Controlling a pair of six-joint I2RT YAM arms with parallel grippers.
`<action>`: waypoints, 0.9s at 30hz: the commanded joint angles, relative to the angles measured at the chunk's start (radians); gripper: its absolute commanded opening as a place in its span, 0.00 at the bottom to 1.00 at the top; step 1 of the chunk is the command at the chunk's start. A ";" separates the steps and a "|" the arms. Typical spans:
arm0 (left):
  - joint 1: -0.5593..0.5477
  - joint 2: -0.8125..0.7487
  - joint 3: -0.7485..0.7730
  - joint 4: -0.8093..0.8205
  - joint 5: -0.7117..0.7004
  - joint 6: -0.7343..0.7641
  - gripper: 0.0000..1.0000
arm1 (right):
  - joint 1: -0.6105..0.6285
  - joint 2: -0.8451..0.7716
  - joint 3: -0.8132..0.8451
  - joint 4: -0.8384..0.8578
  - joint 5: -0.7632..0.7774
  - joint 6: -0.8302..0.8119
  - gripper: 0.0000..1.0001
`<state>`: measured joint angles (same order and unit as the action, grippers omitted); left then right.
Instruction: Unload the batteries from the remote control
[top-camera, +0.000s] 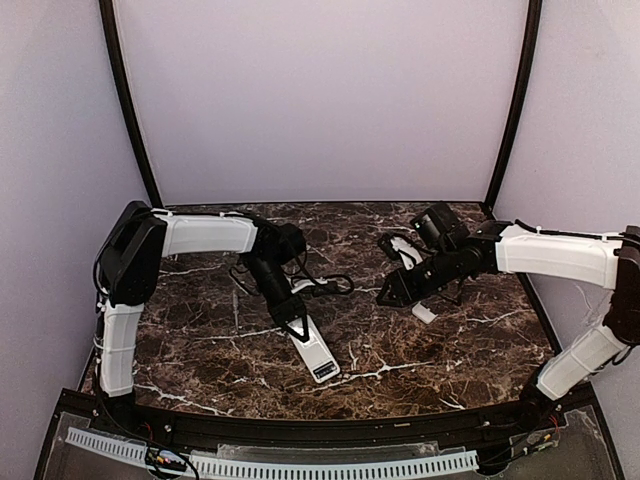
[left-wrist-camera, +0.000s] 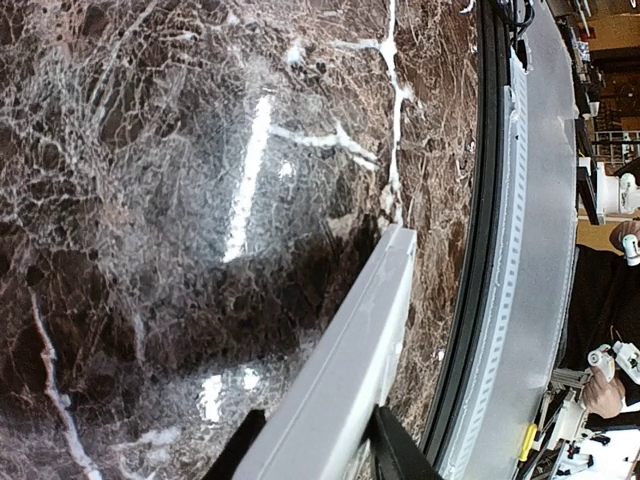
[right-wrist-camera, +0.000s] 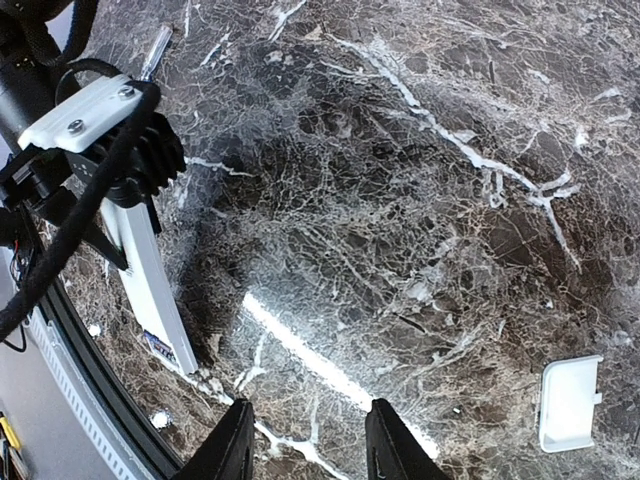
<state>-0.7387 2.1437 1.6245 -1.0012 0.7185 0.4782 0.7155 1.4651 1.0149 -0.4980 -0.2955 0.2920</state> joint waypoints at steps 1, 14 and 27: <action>-0.003 0.030 0.033 0.017 -0.141 0.019 0.34 | 0.007 -0.010 -0.011 0.030 -0.014 -0.011 0.38; -0.002 0.045 0.067 0.131 -0.290 -0.069 0.40 | 0.007 -0.027 -0.019 0.026 -0.011 -0.004 0.38; -0.001 0.039 0.085 0.166 -0.353 -0.108 0.81 | 0.007 -0.046 -0.021 0.018 -0.015 0.010 0.39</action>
<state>-0.7425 2.1910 1.6905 -0.8448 0.4221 0.3828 0.7155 1.4406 1.0073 -0.4934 -0.2966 0.2928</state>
